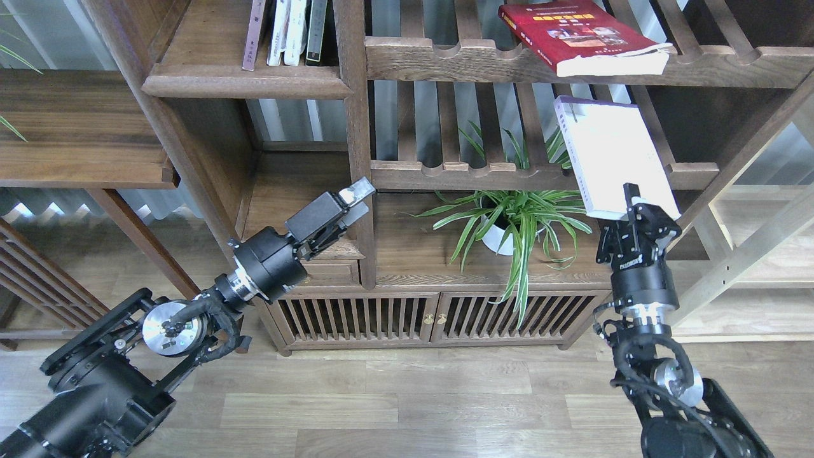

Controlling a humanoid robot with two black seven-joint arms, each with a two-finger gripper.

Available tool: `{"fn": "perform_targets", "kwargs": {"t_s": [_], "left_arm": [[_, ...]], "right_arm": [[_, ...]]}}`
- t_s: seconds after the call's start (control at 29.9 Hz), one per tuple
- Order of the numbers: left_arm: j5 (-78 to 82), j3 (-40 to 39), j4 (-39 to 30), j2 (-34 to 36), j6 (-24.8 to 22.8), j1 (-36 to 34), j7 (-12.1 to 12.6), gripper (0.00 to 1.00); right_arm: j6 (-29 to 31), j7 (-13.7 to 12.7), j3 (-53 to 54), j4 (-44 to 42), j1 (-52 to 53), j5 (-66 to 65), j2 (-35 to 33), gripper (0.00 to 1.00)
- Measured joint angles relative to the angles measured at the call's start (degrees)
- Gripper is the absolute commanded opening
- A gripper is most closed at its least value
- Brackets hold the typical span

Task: Organize books on shelf
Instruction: 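Tip the white book outward with the right gripper, then hold the white book between both grippers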

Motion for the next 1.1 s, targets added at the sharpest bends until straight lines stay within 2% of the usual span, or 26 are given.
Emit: {"fn": "perform_targets", "kwargs": {"t_s": [0.47, 0.87, 1.1], "left_arm": [[-3.00, -0.02, 2.65, 0.02, 0.00, 0.45, 3.28, 0.98], [-2.94, 0.10, 4.82, -0.16, 0.00, 1.79, 3.43, 0.98], [-2.92, -0.01, 6.13, -1.01, 0.00, 1.77, 3.34, 0.98]], "right_arm": [[0.00, -0.36, -14.31, 3.50, -1.49, -0.37, -1.88, 0.02], [0.00, -0.35, -20.61, 5.03, -0.49, -2.32, -0.05, 0.02], [0.00, -0.35, -24.09, 5.18, -0.16, -4.85, 3.27, 0.02]]}}
